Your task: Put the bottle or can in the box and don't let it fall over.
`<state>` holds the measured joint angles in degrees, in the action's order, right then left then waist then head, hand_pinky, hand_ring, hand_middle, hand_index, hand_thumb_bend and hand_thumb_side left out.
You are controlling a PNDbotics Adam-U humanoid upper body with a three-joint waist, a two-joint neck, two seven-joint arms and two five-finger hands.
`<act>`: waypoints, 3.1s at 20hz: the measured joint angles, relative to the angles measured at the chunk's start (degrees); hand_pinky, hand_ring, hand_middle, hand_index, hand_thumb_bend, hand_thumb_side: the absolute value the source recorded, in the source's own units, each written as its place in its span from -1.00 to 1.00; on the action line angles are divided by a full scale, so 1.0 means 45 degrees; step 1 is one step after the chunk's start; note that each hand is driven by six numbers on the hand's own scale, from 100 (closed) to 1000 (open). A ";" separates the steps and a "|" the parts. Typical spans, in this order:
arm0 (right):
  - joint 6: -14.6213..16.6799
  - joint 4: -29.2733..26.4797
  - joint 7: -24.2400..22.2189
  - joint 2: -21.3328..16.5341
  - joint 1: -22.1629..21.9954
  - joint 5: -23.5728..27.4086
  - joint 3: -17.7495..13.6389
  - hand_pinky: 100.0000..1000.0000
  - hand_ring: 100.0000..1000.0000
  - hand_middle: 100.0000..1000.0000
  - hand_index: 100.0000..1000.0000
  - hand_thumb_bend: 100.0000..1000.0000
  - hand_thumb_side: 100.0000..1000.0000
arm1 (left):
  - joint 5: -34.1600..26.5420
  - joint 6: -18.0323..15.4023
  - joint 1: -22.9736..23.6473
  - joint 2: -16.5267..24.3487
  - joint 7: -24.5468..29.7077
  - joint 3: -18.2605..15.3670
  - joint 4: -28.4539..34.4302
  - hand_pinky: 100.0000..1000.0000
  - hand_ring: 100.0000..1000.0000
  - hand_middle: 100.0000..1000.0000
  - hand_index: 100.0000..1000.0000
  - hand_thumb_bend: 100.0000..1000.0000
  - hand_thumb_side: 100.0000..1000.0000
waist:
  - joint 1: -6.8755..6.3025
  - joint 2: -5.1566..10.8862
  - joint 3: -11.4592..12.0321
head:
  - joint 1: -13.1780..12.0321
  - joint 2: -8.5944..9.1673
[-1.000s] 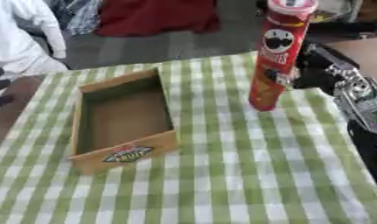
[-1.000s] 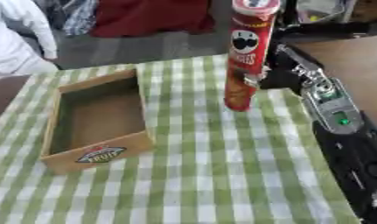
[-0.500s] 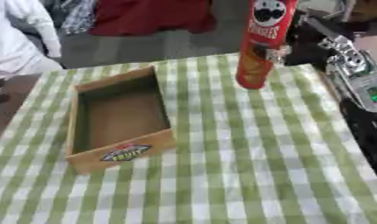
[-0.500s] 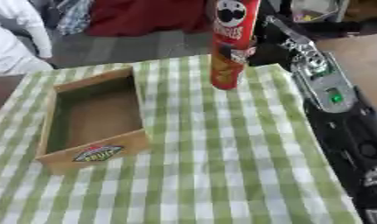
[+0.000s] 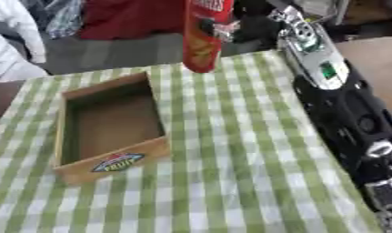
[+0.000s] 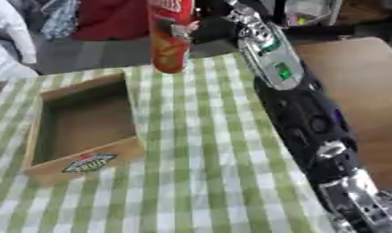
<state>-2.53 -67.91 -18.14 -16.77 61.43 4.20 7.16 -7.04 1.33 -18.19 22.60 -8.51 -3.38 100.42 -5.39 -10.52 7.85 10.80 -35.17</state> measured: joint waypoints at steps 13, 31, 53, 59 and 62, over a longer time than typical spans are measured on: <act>0.0571 0.0902 0.1271 0.1859 0.0227 -0.1906 0.0113 0.89 -0.19 -0.36 -0.50 -0.79 -1.00 | 0.0047 -0.0004 -0.0040 -0.0218 0.0007 0.0069 -0.0026 0.57 0.69 0.63 0.62 -1.00 0.34 | 0.0191 -0.0002 0.0606 | 0.0969 -0.0008; 0.0912 0.1500 0.2392 0.2535 -0.0228 -0.2835 -0.0018 0.88 -0.19 -0.36 -0.50 -0.96 -1.00 | 0.0056 -0.0047 -0.0042 -0.0429 -0.0048 0.0063 -0.0029 0.57 0.70 0.63 0.62 -1.00 0.35 | 0.0303 -0.0174 0.1309 | 0.1234 -0.0093; 0.1191 0.2810 0.2307 0.2778 -0.0403 -0.4237 0.0029 0.93 1.00 0.66 0.66 -0.64 -0.82 | 0.0081 -0.0054 -0.0290 -0.0458 -0.0218 -0.0095 0.0053 0.56 0.69 0.63 0.60 -1.00 0.34 | 0.0588 -0.0658 0.2394 | 0.2360 0.0131; 0.0872 0.2962 0.1499 0.2781 -0.0443 -0.4947 -0.0062 0.98 1.00 0.82 0.79 -0.81 0.04 | 0.0082 -0.0054 -0.0320 -0.0458 -0.0218 -0.0095 0.0056 0.56 0.69 0.64 0.60 -1.00 0.34 | 0.0585 -0.0658 0.2345 | 0.2216 0.0123; 0.0889 0.2948 0.1435 0.2780 -0.0443 -0.5106 -0.0136 0.98 1.00 0.82 0.79 -0.81 0.03 | 0.0082 -0.0051 -0.0322 -0.0458 -0.0221 -0.0095 0.0056 0.56 0.69 0.64 0.60 -1.00 0.34 | 0.0585 -0.0658 0.2331 | 0.2173 0.0118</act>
<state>1.47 -54.65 -11.68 -4.26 59.44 -18.78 6.54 -6.67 1.10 -19.63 20.54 -9.51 -3.81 100.67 -2.76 -13.48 18.34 20.58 -34.64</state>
